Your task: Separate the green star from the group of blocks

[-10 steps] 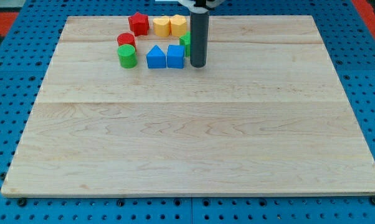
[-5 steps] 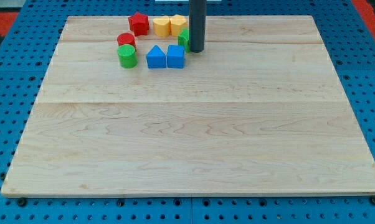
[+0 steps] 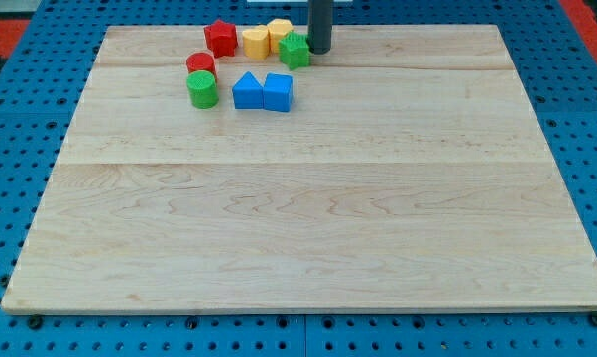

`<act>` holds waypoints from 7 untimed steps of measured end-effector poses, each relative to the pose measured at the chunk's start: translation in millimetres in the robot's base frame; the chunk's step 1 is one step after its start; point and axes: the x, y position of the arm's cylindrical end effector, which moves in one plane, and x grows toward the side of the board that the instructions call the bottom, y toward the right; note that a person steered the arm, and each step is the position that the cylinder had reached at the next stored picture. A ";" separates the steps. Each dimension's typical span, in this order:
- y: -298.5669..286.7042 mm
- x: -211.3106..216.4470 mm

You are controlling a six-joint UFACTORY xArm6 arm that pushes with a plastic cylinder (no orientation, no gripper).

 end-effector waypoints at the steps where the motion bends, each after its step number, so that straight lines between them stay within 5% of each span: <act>1: -11.1 -18.2; 4: -60.4 -13.6; 7: -20.8 11.0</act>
